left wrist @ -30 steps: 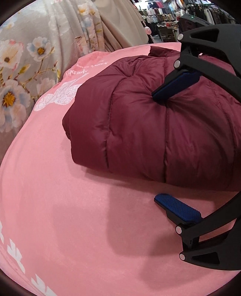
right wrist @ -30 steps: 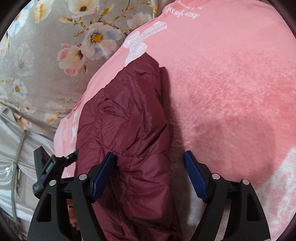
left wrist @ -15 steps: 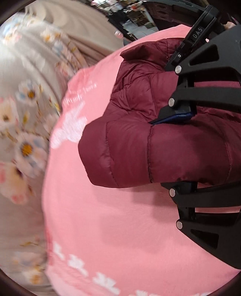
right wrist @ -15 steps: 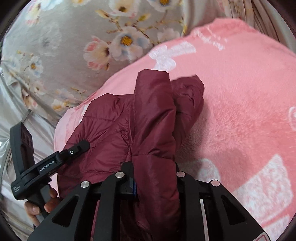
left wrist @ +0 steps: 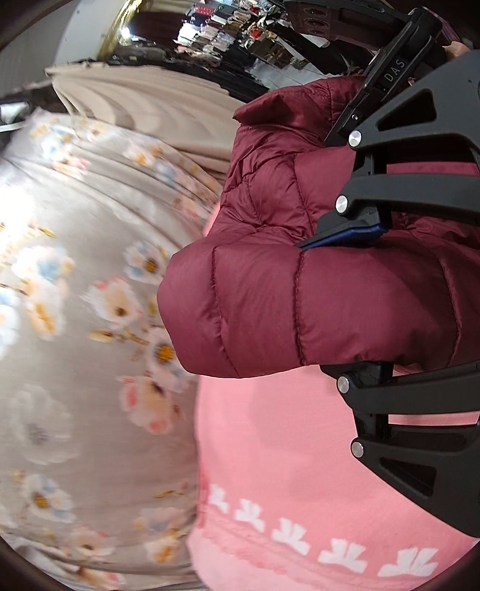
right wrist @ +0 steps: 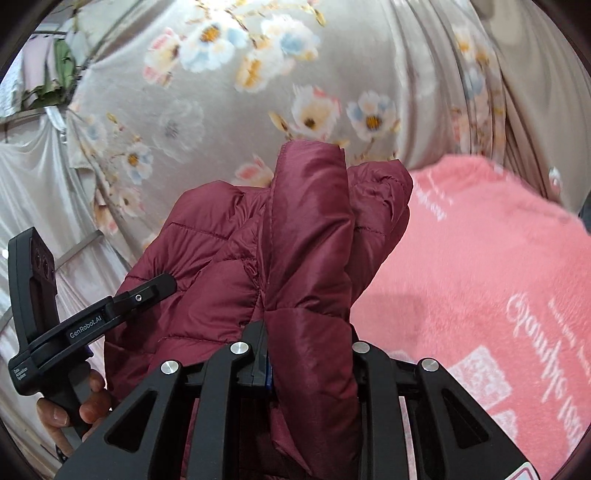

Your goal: Fold large clothes

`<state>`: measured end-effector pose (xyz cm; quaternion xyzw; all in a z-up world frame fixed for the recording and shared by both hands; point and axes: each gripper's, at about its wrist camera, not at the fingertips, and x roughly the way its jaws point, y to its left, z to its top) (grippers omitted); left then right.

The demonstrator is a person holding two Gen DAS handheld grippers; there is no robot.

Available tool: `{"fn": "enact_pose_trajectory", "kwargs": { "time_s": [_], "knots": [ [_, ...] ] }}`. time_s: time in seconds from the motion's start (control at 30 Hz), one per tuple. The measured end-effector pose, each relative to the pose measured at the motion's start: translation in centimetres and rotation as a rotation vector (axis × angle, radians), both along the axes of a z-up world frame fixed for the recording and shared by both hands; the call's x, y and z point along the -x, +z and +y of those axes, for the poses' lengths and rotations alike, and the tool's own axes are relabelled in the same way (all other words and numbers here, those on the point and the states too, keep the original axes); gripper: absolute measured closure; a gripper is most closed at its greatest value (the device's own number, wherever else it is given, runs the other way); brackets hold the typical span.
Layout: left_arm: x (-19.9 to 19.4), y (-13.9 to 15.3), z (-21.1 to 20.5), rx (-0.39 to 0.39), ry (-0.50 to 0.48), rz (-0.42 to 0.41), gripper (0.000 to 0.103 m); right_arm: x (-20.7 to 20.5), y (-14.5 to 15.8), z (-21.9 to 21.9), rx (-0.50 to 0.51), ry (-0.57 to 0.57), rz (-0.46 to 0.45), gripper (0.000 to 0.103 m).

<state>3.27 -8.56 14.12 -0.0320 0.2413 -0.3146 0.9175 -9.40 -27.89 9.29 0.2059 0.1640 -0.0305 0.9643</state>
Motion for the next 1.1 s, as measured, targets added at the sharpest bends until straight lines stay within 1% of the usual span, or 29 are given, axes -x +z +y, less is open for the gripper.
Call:
{"fn": "enact_pose_trajectory", "kwargs": {
  "time_s": [0.17, 0.33, 0.53, 0.57, 0.63, 0.8, 0.93, 1.1],
  "knots": [
    [3.3, 3.3, 1.3, 0.039, -0.006, -0.102, 0.061, 2.5, 3.3, 1.2, 0.048, -0.003, -0.093, 0.082],
    [5.5, 6.5, 3.0, 0.073, -0.003, -0.209, 0.061, 4.1, 6.7, 2.9, 0.113, 0.004, -0.176, 0.082],
    [7.0, 10.1, 6.3, 0.128, 0.016, -0.319, 0.061, 4.8, 11.1, 5.9, 0.194, 0.043, -0.282, 0.082],
    [7.2, 10.7, 7.0, 0.134, 0.029, -0.350, 0.061, 4.7, 11.8, 6.5, 0.208, 0.053, -0.300, 0.082],
    [7.5, 11.5, 8.3, 0.136, 0.049, -0.398, 0.061, 4.4, 12.8, 7.7, 0.231, 0.068, -0.322, 0.082],
    [6.9, 12.8, 11.3, 0.144, 0.102, -0.466, 0.061, 2.4, 14.9, 10.7, 0.270, 0.114, -0.363, 0.082],
    [5.2, 13.2, 14.0, 0.165, 0.141, -0.486, 0.061, 0.2, 15.7, 13.4, 0.287, 0.148, -0.377, 0.082],
    [2.1, 13.1, 16.5, 0.151, 0.189, -0.490, 0.061, -4.2, 15.5, 16.7, 0.299, 0.182, -0.364, 0.082]
  ]
}}
